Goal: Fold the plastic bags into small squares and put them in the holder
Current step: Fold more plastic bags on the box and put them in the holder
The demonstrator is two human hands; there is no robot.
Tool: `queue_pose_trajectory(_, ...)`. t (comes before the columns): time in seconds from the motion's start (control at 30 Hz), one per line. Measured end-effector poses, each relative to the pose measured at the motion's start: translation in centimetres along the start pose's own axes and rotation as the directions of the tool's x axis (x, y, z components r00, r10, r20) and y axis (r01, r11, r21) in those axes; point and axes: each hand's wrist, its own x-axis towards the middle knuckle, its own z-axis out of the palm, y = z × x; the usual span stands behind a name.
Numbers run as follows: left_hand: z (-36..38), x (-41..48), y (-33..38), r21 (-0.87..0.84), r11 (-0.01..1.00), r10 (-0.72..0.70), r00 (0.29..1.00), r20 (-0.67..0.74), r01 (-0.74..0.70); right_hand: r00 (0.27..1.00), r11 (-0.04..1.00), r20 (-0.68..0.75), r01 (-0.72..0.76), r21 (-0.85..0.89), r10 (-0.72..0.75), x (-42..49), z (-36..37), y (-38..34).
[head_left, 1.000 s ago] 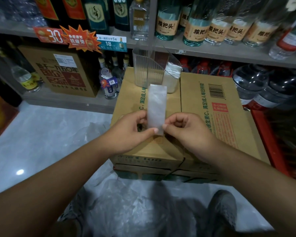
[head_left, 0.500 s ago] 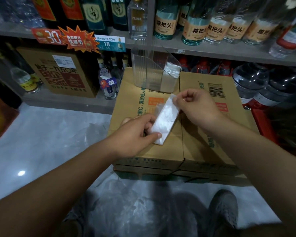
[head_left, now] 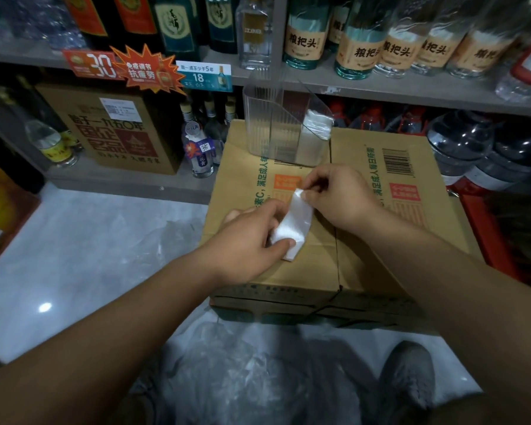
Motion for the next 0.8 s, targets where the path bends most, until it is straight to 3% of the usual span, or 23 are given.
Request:
queue_pose_trajectory(0.07,-0.5,0.0,-0.5,0.03,0.999,-0.044,0.998,-0.047,0.045,1.0,0.999,0.0,0.011,-0.037,-0.011,-0.1,0.0,0.2)
queue_pose_trajectory(0.2,-1.5,-0.1,-1.7,-0.251,0.959,-0.178,0.969,-0.172,0.132,0.998,0.998,-0.058,-0.041,-0.051,0.038,-0.3,-0.2,0.9)
queue_pose_trajectory(0.3,-1.8,-0.3,-1.4,-0.302,0.943,-0.214,0.947,-0.239,0.137,0.993,0.995,-0.085,-0.084,-0.06,0.079,-0.8,-0.2,1.0)
queue_pose_trajectory(0.43,-1.6,-0.5,-1.4,-0.176,0.978,-0.164,0.932,-0.324,0.111,0.991,0.99,-0.103,-0.092,-0.104,0.081,-1.3,-0.2,0.6)
queue_pose_trajectory(0.53,-1.3,-0.8,-1.4,0.064,0.997,-0.009,0.932,-0.363,0.035,0.991,0.99,-0.109,-0.093,-0.11,0.08,-1.5,-0.2,0.4)
queue_pose_trajectory(0.63,-0.7,-1.4,-0.6,0.255,0.967,0.044,0.981,-0.19,0.006,0.991,0.99,-0.112,-0.092,-0.108,0.08,-1.5,-0.1,0.5)
queue_pose_trajectory(0.73,0.4,-2.0,-0.6,0.435,0.9,0.005,0.999,0.035,-0.02,0.992,0.991,-0.118,-0.068,-0.113,0.055,-1.5,-0.1,0.7)
queue_pose_trajectory(0.8,0.8,-2.2,-1.1,0.522,0.853,-0.042,0.995,0.085,-0.009,0.993,0.991,-0.111,-0.052,-0.124,0.038,-1.5,-0.1,0.9)
